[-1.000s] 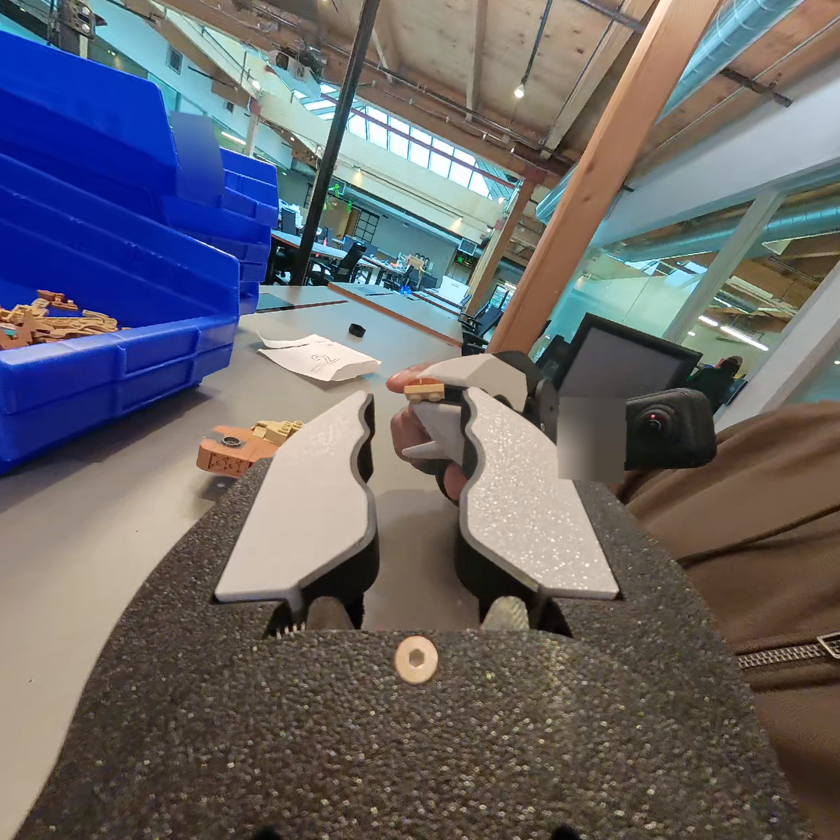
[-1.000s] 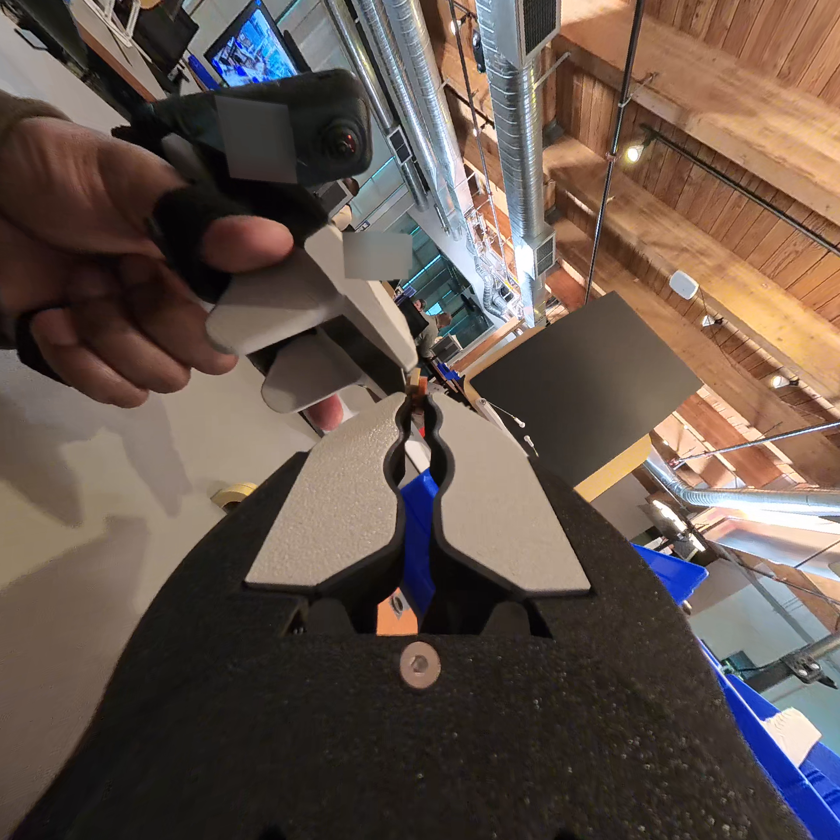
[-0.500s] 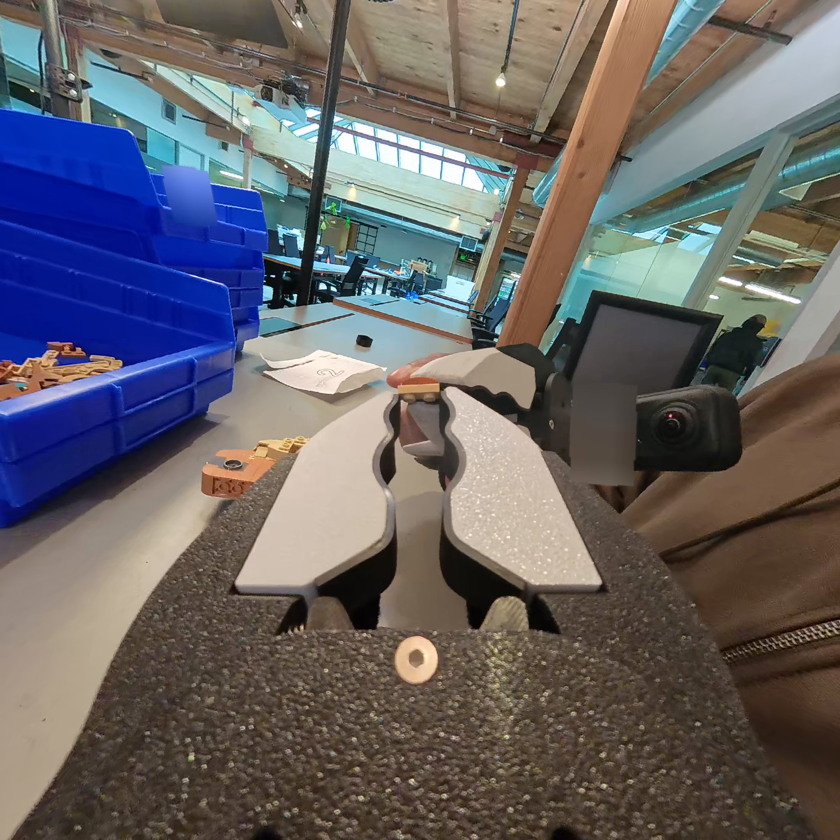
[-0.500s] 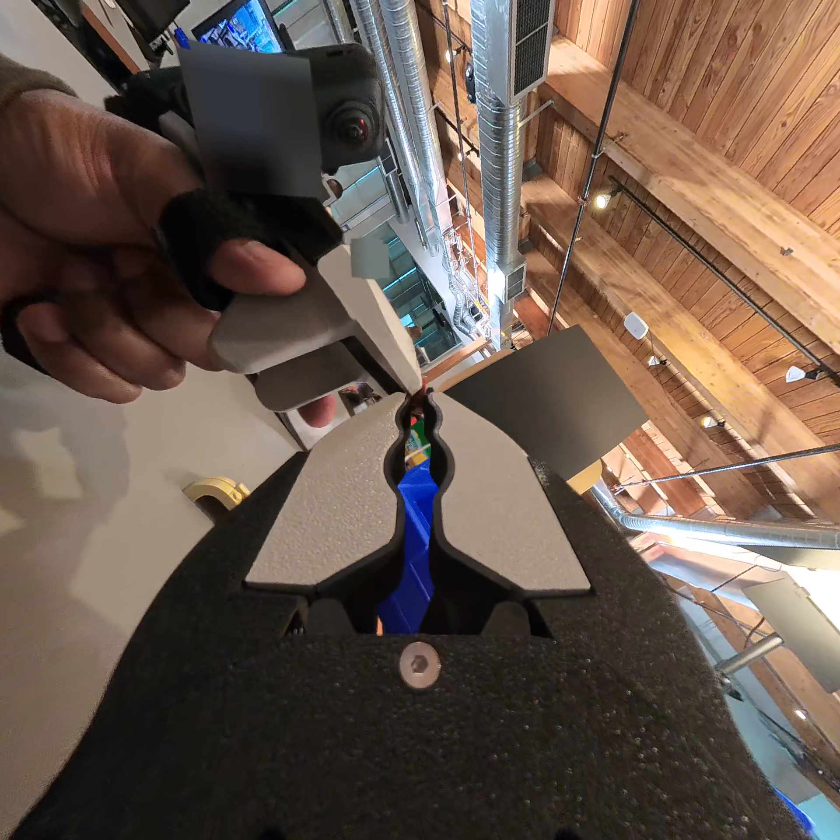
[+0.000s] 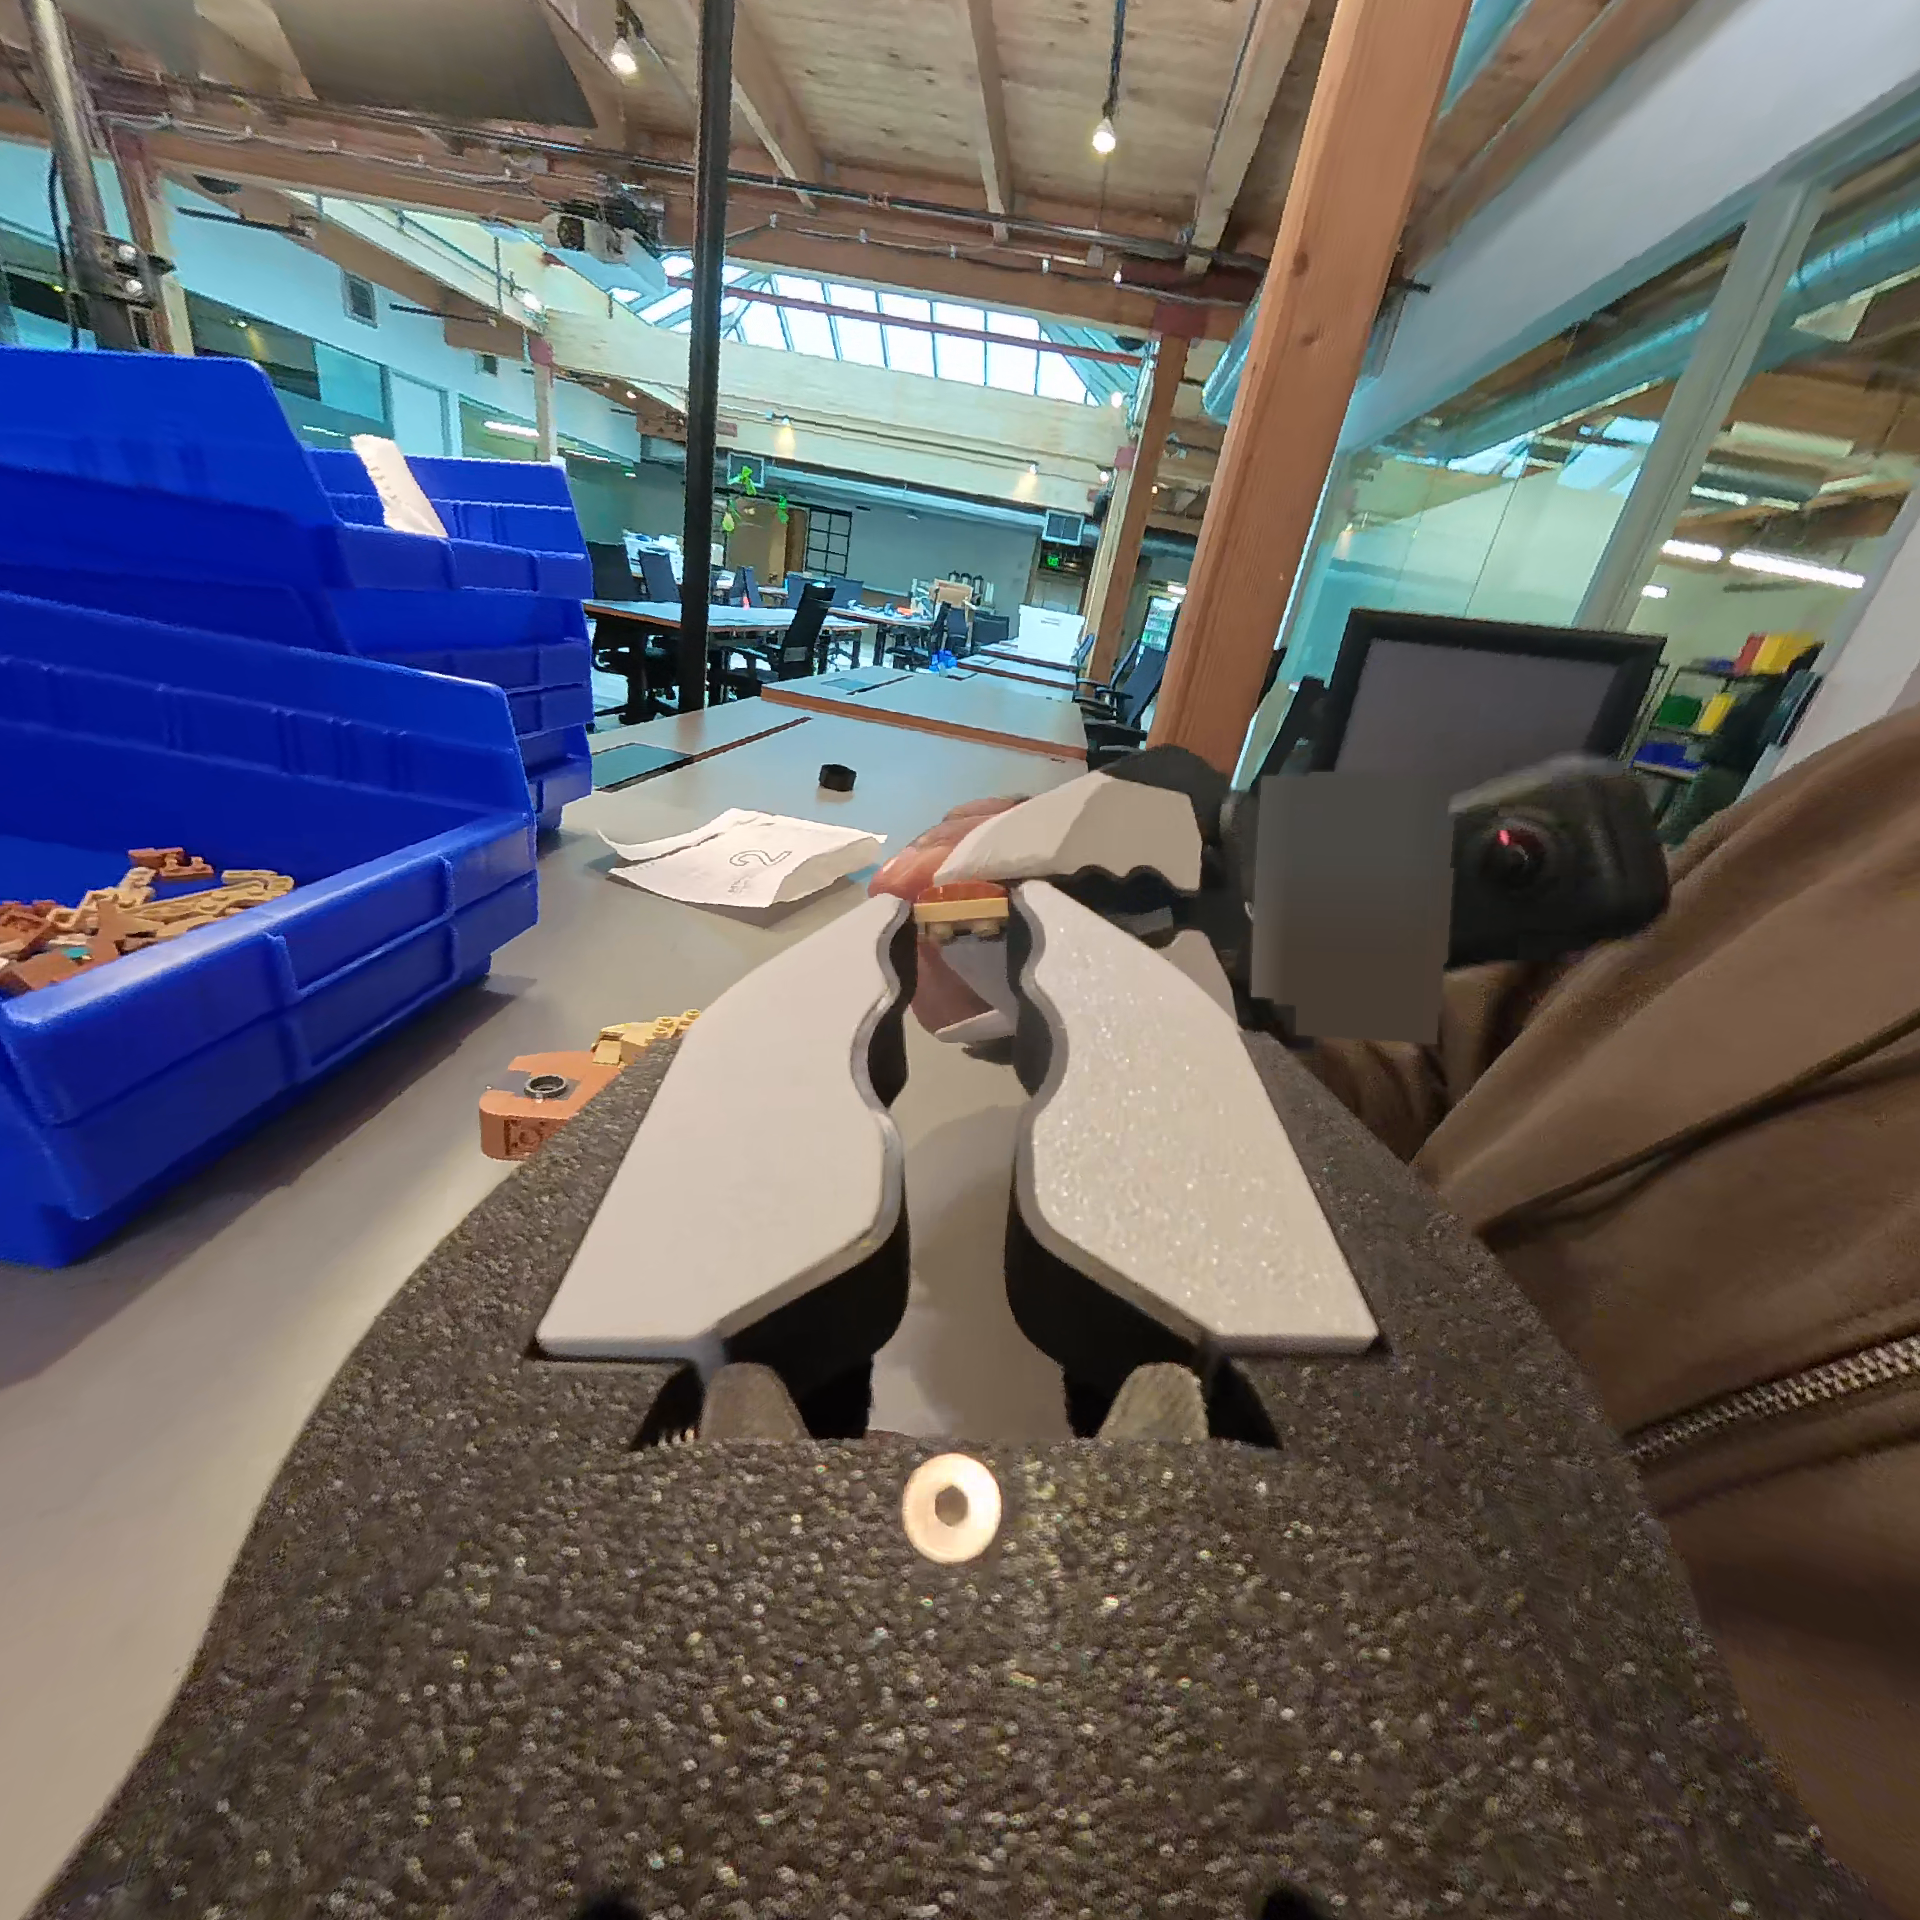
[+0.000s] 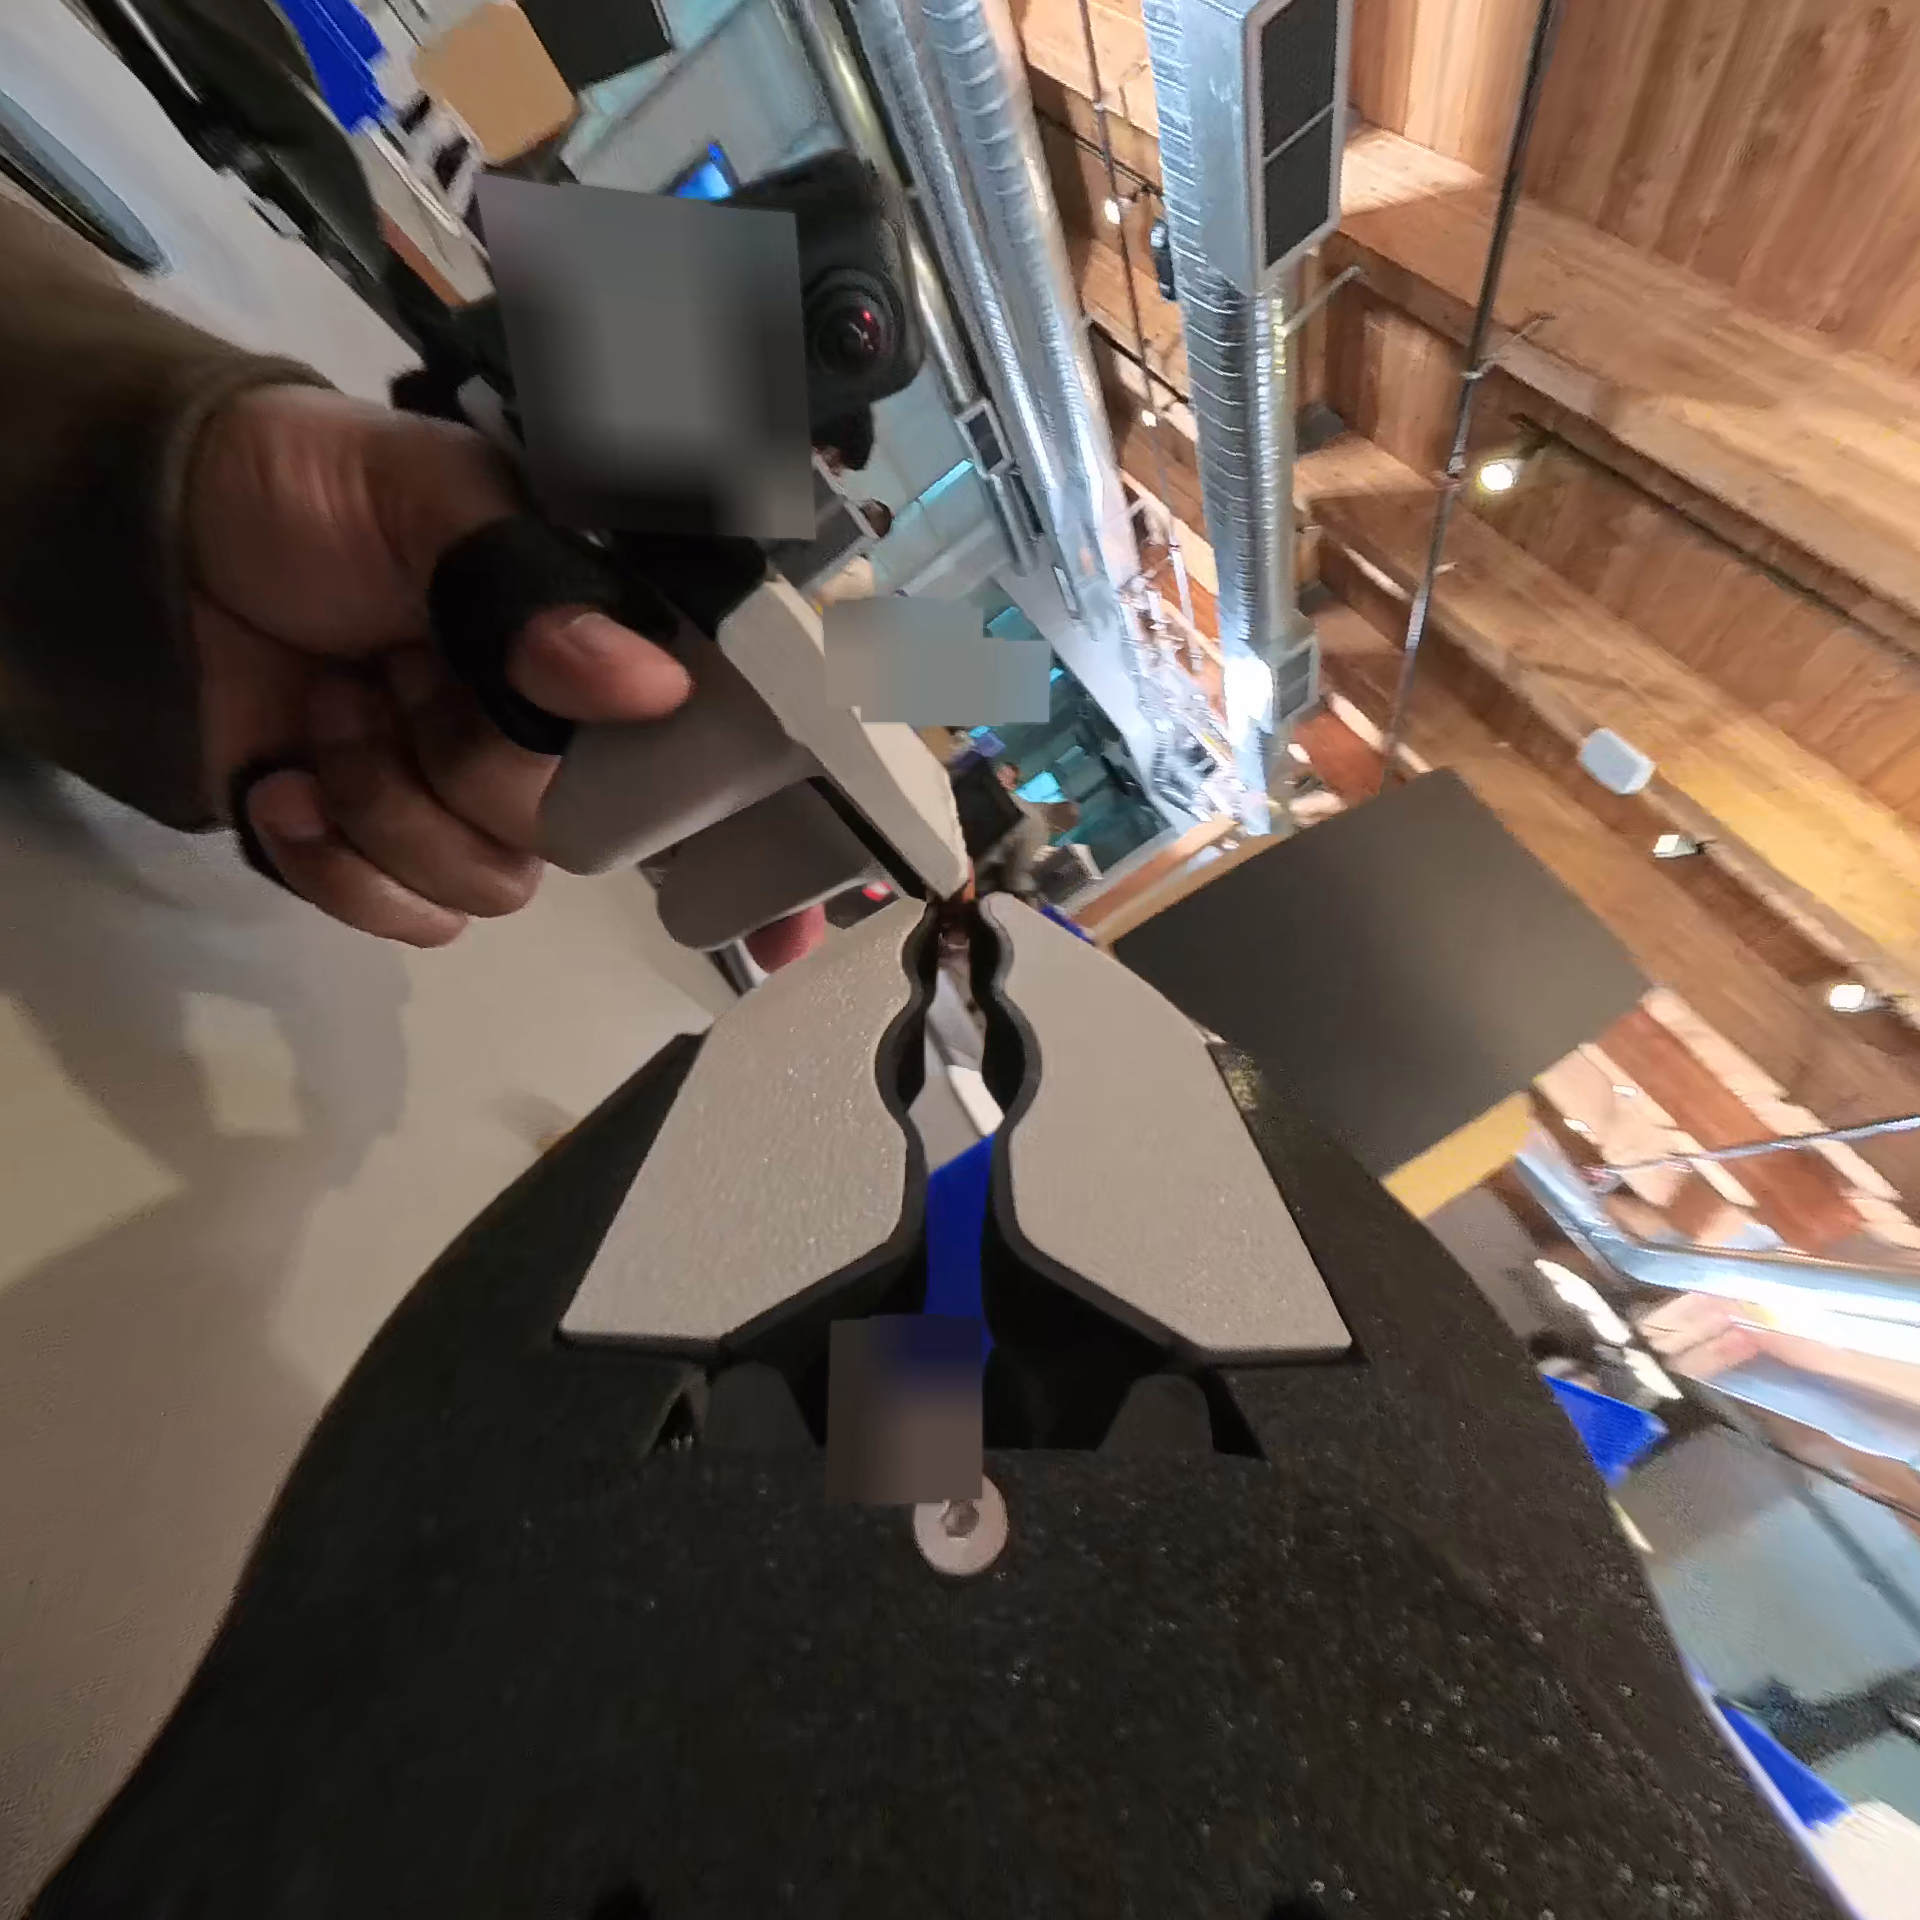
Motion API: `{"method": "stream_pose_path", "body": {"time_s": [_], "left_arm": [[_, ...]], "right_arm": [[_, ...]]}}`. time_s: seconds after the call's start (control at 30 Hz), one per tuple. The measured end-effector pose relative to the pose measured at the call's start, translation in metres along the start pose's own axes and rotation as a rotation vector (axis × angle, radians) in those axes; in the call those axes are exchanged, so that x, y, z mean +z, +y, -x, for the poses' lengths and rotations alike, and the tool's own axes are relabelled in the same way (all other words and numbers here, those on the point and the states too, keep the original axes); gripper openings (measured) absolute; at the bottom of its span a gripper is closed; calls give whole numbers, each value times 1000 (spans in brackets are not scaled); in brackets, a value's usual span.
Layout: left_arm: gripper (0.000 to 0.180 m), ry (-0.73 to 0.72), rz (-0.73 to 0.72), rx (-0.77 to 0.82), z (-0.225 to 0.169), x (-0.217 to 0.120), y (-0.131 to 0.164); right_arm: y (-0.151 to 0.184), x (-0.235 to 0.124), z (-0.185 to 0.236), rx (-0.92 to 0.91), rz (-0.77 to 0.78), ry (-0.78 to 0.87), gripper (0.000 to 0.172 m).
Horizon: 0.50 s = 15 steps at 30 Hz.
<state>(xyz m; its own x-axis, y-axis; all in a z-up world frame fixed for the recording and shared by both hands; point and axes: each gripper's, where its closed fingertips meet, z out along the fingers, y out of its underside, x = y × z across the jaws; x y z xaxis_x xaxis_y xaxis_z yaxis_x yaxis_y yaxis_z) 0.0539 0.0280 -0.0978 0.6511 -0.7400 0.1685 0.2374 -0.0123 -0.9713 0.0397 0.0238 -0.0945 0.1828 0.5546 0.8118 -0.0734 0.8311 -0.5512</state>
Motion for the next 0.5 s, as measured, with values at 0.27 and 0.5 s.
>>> {"method": "stream_pose_path", "body": {"time_s": [0.27, 0.5], "left_arm": [[16, 24, 20, 23, -2, -7, -2], [16, 22, 20, 14, -1, -5, 0]], "right_arm": [[-5, -13, -15, 279, -104, -129, 5], [38, 12, -81, 217, 119, 28, 5]]}}
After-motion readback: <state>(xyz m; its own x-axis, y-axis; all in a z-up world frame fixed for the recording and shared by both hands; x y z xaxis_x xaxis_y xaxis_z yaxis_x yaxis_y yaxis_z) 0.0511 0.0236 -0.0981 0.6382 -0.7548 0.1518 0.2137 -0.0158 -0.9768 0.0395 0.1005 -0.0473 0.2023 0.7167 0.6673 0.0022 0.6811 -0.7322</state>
